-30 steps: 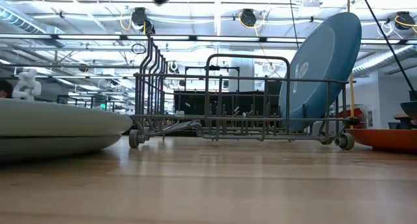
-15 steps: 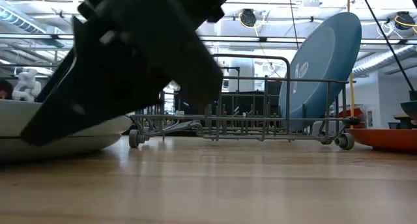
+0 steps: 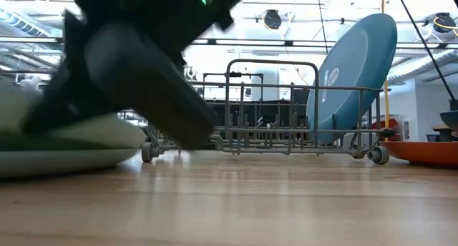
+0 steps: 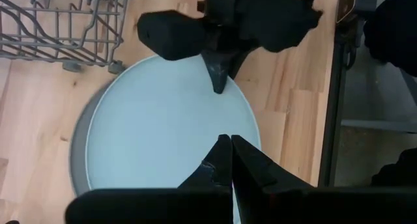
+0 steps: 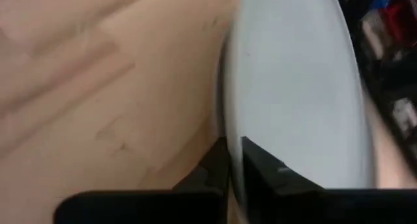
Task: Sort dishes
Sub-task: Put the light blue plate into the dish rack
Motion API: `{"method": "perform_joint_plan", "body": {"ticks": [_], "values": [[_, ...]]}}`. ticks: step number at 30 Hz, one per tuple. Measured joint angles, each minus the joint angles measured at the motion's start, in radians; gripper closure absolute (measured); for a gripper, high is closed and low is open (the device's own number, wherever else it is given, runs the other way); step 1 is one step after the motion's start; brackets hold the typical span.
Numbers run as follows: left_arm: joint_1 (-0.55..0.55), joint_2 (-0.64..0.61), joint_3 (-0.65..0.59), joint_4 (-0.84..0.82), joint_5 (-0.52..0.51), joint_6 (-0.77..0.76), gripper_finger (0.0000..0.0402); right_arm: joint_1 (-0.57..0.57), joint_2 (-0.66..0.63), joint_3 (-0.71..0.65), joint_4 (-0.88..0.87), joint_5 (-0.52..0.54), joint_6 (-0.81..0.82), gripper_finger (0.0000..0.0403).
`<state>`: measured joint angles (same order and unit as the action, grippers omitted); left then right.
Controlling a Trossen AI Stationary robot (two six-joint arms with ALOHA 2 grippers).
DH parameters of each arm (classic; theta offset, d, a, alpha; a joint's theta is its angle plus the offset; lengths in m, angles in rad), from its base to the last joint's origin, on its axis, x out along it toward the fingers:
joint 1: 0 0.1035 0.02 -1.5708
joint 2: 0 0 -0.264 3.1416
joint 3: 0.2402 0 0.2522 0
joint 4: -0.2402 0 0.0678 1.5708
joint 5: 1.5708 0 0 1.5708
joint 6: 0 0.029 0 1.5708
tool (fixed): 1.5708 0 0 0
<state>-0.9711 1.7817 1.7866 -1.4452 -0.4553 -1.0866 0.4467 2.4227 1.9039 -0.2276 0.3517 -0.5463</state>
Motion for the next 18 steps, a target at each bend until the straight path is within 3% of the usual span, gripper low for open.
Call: {"method": "perform_joint_plan", "body": {"ticks": [10, 18], "values": [[-0.014, 0.0, 0.0, 0.007, -0.043, 0.002, 0.0401, 0.044, 0.002, 0.148, -0.06, 0.02, -0.019, 0.0397], [-0.074, -0.06, 0.051, 0.218, -0.43, 0.24, 0.0402, 0.072, 0.003, 0.351, -0.181, 0.101, 0.055, 0.0399]]}}
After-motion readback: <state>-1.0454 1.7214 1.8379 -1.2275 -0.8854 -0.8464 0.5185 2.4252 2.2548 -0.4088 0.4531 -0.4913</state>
